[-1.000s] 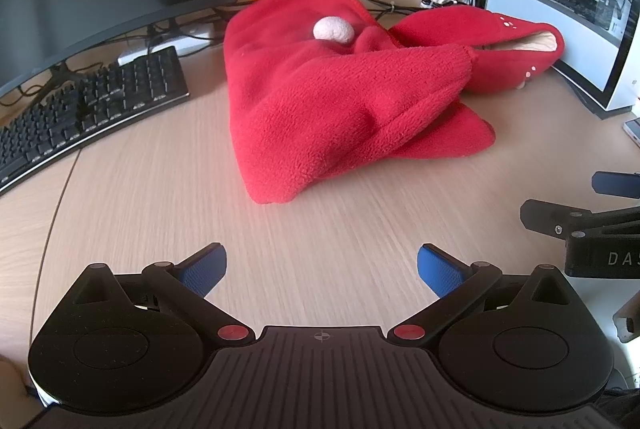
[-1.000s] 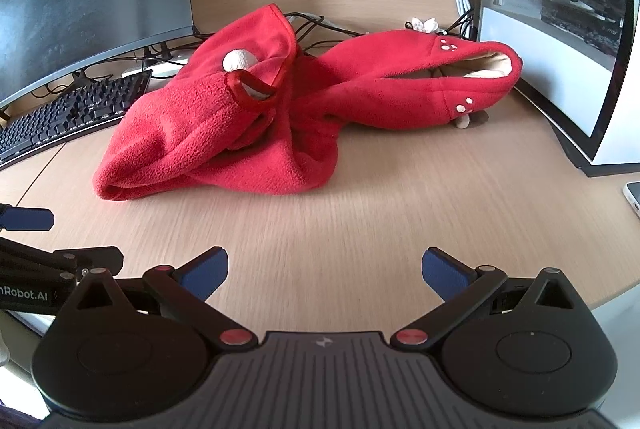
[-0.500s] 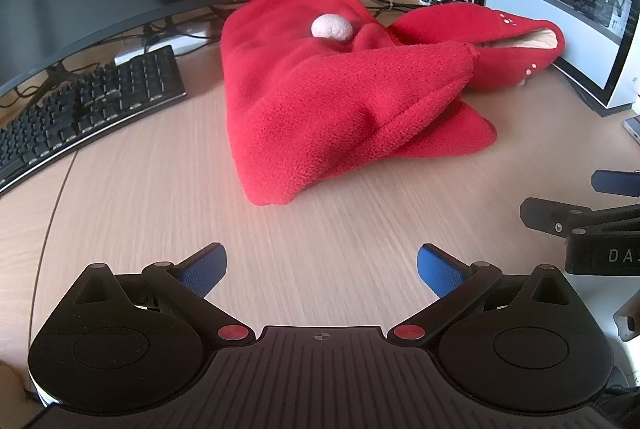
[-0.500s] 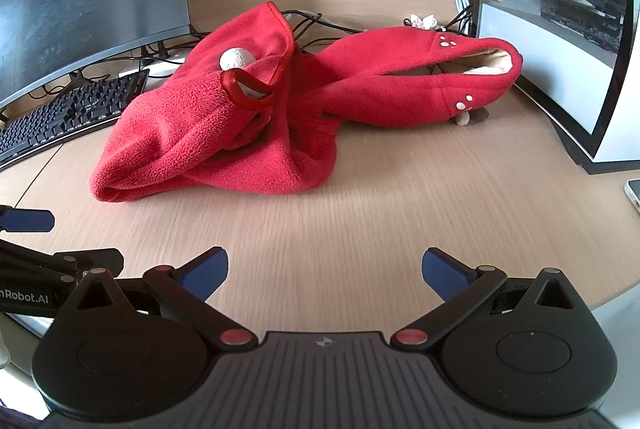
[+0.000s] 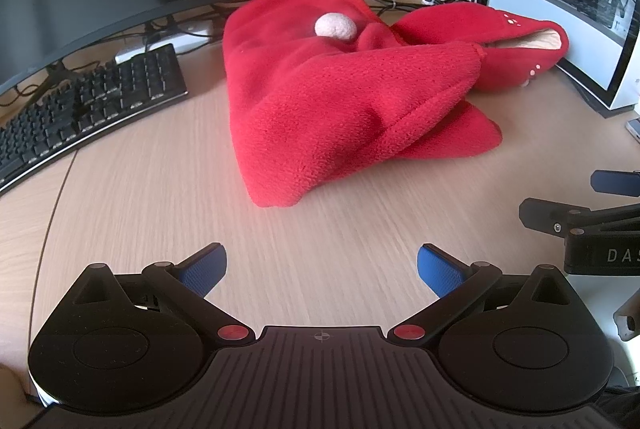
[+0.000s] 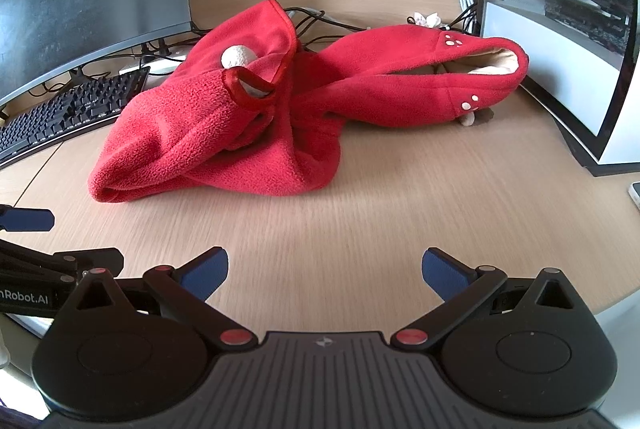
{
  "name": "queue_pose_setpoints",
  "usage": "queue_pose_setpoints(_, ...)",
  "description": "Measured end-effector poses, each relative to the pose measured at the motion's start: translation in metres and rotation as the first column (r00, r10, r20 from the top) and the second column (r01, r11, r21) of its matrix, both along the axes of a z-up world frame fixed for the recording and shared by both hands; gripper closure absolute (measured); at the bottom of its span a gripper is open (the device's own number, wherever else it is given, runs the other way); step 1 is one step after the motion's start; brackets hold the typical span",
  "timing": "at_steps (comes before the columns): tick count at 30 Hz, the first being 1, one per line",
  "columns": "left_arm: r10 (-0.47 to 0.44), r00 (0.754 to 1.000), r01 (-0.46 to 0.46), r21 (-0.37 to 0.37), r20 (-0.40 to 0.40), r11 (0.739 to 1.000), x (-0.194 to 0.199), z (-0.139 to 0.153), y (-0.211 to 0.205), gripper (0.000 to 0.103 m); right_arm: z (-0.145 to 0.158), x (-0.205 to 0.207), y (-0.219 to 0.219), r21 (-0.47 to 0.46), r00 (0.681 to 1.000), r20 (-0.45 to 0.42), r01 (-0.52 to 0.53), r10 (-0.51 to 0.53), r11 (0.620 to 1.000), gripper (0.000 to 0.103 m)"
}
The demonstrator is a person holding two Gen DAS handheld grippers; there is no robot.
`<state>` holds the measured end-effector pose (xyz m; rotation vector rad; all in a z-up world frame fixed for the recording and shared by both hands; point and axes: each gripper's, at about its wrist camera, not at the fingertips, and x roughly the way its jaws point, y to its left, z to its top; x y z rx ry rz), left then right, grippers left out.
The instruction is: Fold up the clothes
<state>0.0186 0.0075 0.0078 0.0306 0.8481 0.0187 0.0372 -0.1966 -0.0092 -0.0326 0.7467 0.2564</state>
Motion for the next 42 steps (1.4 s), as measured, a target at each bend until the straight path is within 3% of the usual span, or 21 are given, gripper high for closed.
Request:
queue_pose_setpoints(33,0.015,1.000,-0.015,0.022,0.014,1.000,0.008,0.006,0.000,0.000,0.009,0.009,-0.016,-0.015,1.000,0.014,0.020,-0.020,1.000,0.000)
queue_pose_setpoints(38,-0.070,0.992,0.051,0.176,0.108,0.983,0.034,0.012,-0.020,0.000,0.027,0.040,-0.033,-0.046,0.997,0.073,0.013,-0.009,0.999,0.000)
queue_pose_setpoints(40,-0.135,0.982,0.097,0.257,0.134,0.961,0.050,0.012,-0.036,0.000,0.036,0.058,-0.041,-0.052,0.995,0.101,0.011,-0.006,0.999,0.000)
queue_pose_setpoints(42,-0.221,0.967,0.163,0.355,0.129,0.921,0.066,0.007,-0.055,0.000,0.043,0.079,-0.045,-0.073,0.991,0.135,0.005,0.005,0.997,0.000)
